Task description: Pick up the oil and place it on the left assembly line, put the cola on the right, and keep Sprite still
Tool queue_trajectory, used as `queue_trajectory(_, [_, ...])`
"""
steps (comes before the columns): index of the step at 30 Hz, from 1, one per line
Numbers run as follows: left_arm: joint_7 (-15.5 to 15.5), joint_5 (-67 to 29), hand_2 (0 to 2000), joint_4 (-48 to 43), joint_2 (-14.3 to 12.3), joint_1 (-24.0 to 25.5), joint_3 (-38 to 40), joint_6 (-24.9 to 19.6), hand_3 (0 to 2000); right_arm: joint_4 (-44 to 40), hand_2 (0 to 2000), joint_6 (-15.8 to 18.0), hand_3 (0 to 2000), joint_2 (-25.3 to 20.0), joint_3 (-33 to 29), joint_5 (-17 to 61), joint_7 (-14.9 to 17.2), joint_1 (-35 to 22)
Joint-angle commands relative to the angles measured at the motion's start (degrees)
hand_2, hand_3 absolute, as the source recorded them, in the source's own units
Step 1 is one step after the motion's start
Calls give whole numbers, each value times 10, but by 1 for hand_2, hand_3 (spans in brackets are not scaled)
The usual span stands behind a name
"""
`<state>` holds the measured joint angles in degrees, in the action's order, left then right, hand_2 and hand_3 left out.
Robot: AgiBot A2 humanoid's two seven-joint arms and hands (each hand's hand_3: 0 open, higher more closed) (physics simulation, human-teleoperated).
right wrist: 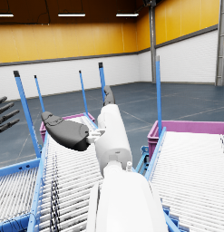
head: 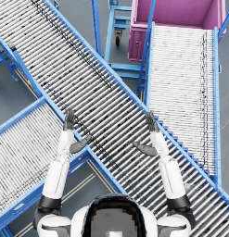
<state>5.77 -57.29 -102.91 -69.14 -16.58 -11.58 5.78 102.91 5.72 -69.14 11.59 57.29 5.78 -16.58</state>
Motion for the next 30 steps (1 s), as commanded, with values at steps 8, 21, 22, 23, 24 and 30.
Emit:
queue_trajectory(8, [0,0,0,0,0,0,0,0,0,0,0,0,0,0,0,0,0,0])
queue_trajectory(21, [0,0,0,0,0,0,0,0,0,0,0,0,0,0,0,0,0,0])
queue_trajectory(22, [0,0,0,0,0,0,0,0,0,0,0,0,0,0,0,0,0,0])
queue_trajectory(23, [0,0,0,0,0,0,0,0,0,0,0,0,0,0,0,0,0,0])
queue_trajectory(24, [0,0,0,0,0,0,0,0,0,0,0,0,0,0,0,0,0,0])
queue_trajectory(30, [0,0,0,0,0,0,0,0,0,0,0,0,0,0,0,0,0,0])
